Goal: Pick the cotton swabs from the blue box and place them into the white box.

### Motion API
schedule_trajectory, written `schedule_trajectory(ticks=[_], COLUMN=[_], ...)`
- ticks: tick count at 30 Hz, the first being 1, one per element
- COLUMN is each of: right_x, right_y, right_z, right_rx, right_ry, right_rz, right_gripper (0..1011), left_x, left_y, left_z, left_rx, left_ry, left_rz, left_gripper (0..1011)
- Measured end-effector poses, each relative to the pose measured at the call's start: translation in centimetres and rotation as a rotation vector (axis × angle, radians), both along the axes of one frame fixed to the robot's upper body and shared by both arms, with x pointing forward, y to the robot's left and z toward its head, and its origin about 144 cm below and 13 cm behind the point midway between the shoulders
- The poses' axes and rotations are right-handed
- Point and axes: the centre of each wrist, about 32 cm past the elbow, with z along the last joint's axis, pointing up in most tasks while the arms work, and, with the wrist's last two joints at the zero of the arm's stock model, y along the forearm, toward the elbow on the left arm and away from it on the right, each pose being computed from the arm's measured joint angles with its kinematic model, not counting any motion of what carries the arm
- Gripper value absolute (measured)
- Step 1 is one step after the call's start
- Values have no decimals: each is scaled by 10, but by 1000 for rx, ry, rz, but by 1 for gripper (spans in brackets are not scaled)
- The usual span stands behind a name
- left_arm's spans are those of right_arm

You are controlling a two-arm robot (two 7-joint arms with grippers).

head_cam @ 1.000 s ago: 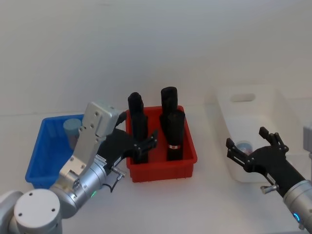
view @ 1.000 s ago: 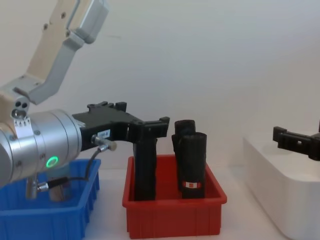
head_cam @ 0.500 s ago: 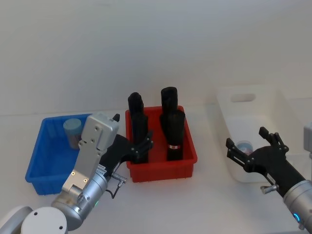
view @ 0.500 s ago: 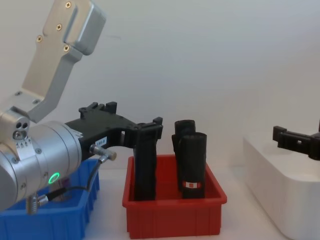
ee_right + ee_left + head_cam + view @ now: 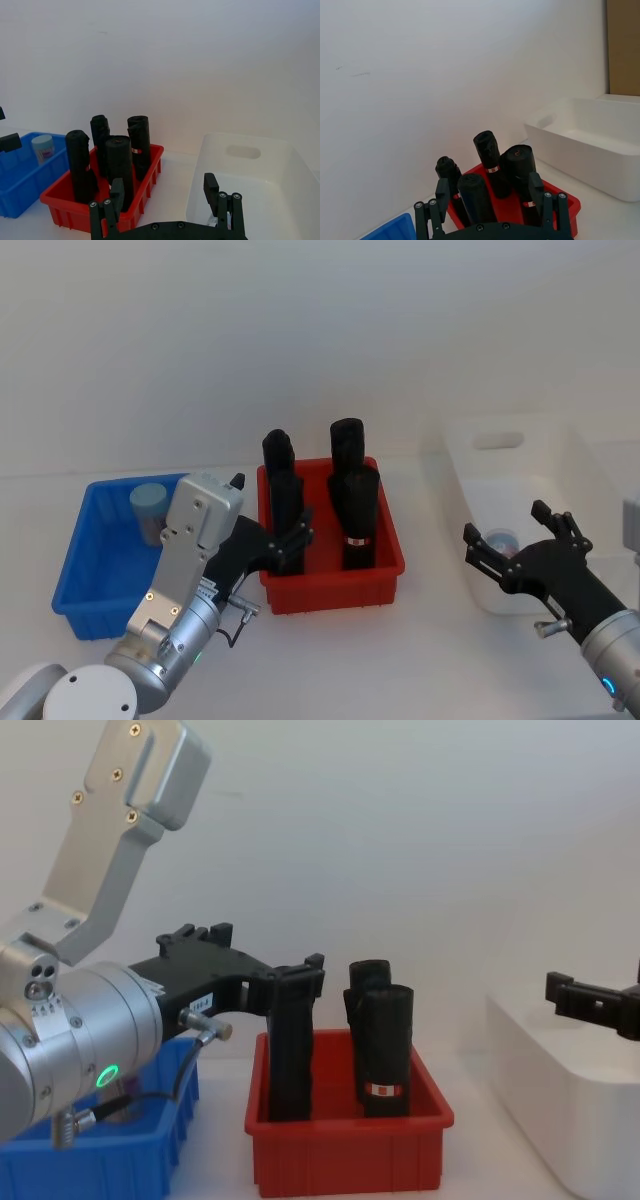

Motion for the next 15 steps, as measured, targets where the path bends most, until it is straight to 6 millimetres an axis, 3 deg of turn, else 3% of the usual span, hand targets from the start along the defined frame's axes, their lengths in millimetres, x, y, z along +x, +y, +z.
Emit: schedule_trajectory(ticks=[15], right_x=[5], right_y=[-1], right_z=[1], right_rx=[-18], right_ry=[-8], right_rz=[12], right_gripper=[1001], left_x=[0], left_y=[0], left_z=[0], left_rx=[0], left_ry=[1], left_rz=[1], left_gripper=[1004])
